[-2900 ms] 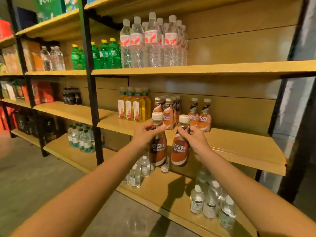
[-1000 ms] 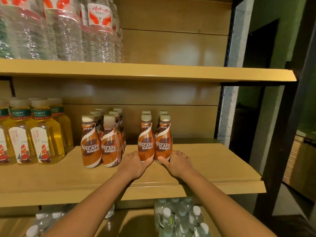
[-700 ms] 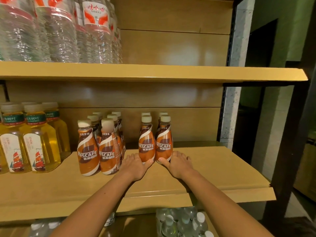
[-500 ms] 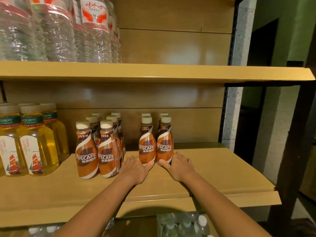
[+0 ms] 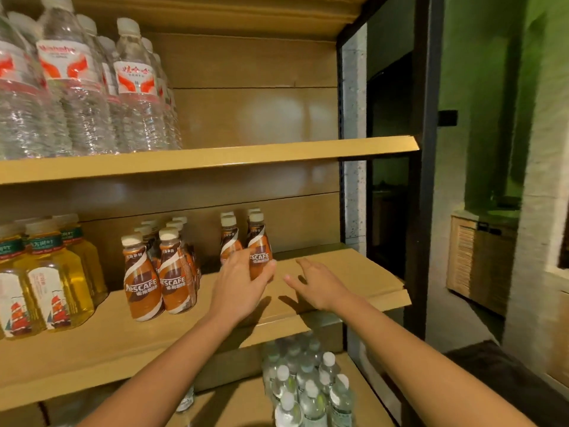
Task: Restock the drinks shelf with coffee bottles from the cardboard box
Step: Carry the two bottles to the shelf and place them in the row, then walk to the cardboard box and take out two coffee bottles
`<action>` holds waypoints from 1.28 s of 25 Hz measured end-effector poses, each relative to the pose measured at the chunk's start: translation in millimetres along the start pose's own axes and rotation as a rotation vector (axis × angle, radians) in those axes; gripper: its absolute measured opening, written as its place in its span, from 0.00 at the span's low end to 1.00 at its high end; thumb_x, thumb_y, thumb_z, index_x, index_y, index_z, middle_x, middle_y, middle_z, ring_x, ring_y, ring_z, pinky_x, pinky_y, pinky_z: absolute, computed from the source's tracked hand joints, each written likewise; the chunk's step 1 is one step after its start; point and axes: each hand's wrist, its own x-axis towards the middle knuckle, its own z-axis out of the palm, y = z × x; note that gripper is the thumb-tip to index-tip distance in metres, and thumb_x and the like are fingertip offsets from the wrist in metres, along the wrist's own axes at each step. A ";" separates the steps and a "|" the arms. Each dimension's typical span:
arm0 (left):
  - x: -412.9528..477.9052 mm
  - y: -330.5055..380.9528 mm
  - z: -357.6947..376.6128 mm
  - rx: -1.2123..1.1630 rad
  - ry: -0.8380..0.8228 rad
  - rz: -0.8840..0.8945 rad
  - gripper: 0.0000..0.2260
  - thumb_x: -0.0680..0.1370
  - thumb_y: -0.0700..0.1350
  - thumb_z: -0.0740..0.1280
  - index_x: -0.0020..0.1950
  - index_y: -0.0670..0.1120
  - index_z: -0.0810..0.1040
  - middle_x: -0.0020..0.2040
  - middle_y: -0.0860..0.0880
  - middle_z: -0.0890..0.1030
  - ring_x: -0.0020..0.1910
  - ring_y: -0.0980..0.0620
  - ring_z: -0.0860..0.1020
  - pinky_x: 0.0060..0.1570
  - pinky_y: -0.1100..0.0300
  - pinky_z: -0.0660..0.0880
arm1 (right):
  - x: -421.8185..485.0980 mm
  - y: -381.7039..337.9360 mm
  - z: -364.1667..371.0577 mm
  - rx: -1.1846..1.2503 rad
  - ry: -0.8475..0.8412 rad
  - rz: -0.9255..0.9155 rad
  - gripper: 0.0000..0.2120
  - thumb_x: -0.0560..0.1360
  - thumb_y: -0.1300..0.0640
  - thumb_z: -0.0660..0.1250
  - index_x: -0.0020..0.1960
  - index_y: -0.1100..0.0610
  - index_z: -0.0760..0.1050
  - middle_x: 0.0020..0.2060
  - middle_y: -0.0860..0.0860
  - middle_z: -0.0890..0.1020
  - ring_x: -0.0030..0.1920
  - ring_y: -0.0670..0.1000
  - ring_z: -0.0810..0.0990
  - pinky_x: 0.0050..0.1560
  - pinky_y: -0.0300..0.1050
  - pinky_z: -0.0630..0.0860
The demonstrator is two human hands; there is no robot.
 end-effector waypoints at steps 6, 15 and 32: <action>-48.8 111.9 66.7 -0.105 -0.372 0.274 0.24 0.78 0.59 0.57 0.71 0.49 0.66 0.70 0.49 0.68 0.67 0.50 0.68 0.63 0.55 0.66 | -129.2 65.5 -62.7 -0.149 0.107 0.123 0.32 0.79 0.43 0.57 0.76 0.58 0.55 0.72 0.56 0.67 0.70 0.57 0.67 0.69 0.52 0.65; -154.0 348.4 185.2 -0.352 -0.723 0.620 0.26 0.76 0.51 0.66 0.72 0.47 0.64 0.72 0.47 0.68 0.70 0.48 0.66 0.67 0.53 0.65 | -400.7 217.9 -206.2 -0.390 0.213 0.810 0.31 0.78 0.44 0.58 0.76 0.54 0.52 0.75 0.55 0.60 0.74 0.58 0.61 0.72 0.56 0.60; -337.2 837.3 419.6 -0.317 -0.908 1.049 0.31 0.75 0.56 0.66 0.74 0.45 0.61 0.72 0.45 0.68 0.69 0.46 0.68 0.66 0.51 0.67 | -741.9 496.7 -460.3 -0.646 0.160 1.197 0.32 0.78 0.42 0.57 0.76 0.58 0.54 0.73 0.56 0.65 0.71 0.58 0.65 0.70 0.54 0.62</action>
